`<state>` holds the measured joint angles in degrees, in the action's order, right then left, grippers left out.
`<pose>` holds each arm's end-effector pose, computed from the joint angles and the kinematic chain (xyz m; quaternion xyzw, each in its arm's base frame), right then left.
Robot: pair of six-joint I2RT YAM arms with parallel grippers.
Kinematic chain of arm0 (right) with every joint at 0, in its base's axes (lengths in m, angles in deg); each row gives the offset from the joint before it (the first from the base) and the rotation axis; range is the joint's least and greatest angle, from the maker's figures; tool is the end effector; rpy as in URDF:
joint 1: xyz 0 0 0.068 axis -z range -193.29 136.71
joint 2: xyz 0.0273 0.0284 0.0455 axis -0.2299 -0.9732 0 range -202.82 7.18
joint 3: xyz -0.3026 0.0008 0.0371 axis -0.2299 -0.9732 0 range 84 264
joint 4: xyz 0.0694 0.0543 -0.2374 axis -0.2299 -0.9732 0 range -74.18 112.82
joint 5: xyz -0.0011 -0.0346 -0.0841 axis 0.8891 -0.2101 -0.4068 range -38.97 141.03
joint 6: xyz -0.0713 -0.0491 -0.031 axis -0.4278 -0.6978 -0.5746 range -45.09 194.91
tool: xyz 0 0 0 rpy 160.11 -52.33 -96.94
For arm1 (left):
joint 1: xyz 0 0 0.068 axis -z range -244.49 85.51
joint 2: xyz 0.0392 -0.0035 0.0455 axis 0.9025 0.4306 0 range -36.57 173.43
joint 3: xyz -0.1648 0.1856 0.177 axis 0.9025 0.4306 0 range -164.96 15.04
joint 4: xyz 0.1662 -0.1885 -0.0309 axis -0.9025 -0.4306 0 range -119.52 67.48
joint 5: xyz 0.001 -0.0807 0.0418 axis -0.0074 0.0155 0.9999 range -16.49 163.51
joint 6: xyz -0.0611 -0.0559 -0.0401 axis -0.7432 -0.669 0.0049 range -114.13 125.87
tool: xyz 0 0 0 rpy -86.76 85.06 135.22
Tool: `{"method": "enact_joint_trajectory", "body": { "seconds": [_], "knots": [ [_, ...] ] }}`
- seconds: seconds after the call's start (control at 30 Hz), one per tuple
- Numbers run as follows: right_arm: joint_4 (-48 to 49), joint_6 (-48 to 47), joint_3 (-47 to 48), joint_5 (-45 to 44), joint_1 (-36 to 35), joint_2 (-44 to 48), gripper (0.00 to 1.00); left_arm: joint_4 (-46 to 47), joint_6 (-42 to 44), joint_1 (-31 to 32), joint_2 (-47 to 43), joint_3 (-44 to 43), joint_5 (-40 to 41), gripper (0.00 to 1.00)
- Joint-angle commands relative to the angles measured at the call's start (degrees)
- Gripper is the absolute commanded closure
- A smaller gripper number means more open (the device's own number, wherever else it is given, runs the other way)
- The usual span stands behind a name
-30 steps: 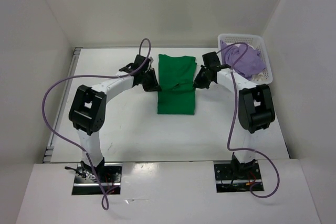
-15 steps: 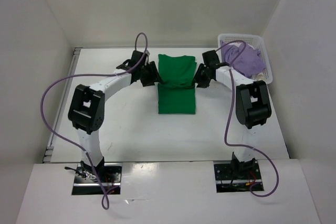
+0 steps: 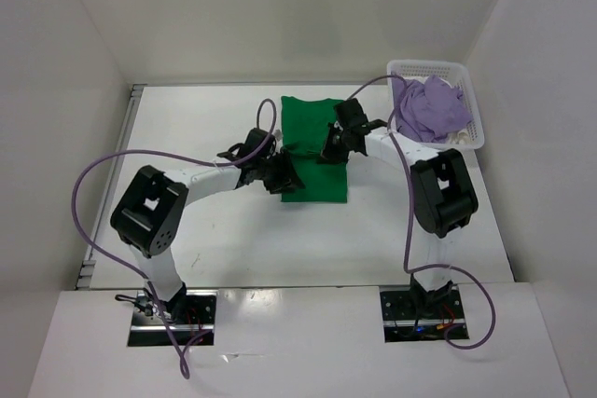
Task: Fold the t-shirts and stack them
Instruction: Fold the folded rectangular tshirt in 1/3 of the way
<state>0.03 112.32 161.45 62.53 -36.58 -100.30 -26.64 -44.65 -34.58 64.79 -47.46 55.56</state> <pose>0.3952 0.1881 0.2070 0.0842 0.9398 0.2422 0.2258 0.3442 -0.2274 0.1992 -0.1008 0.9023 -0.3637 0.2084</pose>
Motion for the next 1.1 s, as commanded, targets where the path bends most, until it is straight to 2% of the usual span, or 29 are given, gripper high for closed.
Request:
{"method": "enact_joint_trajectory", "body": {
  "seconds": [0.0, 0.23, 0.47, 0.63, 0.77, 0.87, 0.97, 1.03, 1.07],
  "knots": [
    [2.7, -0.4, 1.7, 2.4, 0.7, -3.1, 1.0, 4.5, -2.0, -0.8, 2.3, 1.2, -1.4, 0.52],
    [2.7, -0.4, 6.8, 2.5, 0.2, -9.8, 1.0, 4.5, -1.0, -0.8, 4.3, 3.7, 0.2, 0.52],
    [-0.8, -1.0, 24.3, 0.8, 0.7, -20.8, 1.0, 1.9, 0.7, -0.8, 4.0, 6.4, 2.3, 0.52],
    [-2.6, -1.0, 30.5, 0.1, 1.8, -25.4, 1.0, -0.1, 2.4, -0.8, -1.2, 7.1, 5.6, 0.52],
    [-1.0, -0.4, 27.0, 0.1, 2.5, -21.2, 1.0, -3.3, 4.5, -0.8, -8.5, 6.6, 10.0, 0.48],
    [2.2, 0.7, 18.6, -0.5, 2.5, -12.4, 1.0, -2.7, 3.7, -2.9, -9.8, 9.2, 7.3, 0.48],
    [3.3, 2.6, 9.3, -1.7, 3.1, -3.3, 0.94, -1.6, 2.6, -2.9, -8.5, 10.7, 6.0, 0.48],
    [4.0, 4.9, -0.8, -2.9, 3.6, 3.1, 0.81, 0.6, 1.2, -2.9, -6.4, 12.0, 3.7, 0.48],
    [4.0, 5.7, -0.9, -2.9, 3.6, 5.2, 0.8, 0.6, 1.2, -2.9, -5.7, 12.0, 3.7, 0.48]
  ]
}}
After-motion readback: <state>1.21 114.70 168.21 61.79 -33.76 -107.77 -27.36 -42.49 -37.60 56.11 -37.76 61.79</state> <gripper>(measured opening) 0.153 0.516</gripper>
